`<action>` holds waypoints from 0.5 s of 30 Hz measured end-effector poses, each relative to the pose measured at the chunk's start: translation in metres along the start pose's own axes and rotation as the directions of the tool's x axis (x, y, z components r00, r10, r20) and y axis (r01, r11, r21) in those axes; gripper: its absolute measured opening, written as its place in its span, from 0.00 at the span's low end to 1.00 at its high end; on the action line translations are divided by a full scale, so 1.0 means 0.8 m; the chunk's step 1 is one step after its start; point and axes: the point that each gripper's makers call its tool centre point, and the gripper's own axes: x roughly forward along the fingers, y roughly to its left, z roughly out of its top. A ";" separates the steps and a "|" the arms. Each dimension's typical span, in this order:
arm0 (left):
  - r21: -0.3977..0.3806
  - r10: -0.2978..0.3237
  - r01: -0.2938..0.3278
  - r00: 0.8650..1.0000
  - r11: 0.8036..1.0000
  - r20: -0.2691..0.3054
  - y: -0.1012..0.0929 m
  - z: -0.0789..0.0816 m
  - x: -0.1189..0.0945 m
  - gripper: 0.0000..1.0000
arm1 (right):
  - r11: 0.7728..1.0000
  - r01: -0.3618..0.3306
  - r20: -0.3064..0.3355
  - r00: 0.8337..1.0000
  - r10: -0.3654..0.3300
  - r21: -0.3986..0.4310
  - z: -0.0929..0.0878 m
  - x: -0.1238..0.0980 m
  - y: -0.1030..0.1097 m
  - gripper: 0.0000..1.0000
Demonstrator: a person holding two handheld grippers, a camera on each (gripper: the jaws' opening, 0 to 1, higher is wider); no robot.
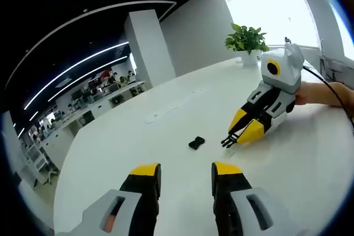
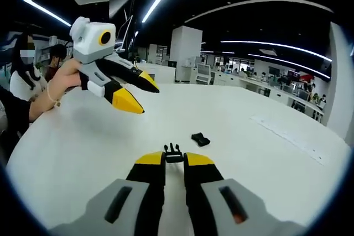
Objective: Snap the two parts of the plastic buckle together until the buckle closes and remains connected.
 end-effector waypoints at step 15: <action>-0.005 -0.017 0.017 1.000 1.000 0.003 -0.004 -0.002 0.009 0.37 | 1.000 -0.027 -0.028 0.999 0.027 0.002 -0.013 -0.023 -0.014 0.13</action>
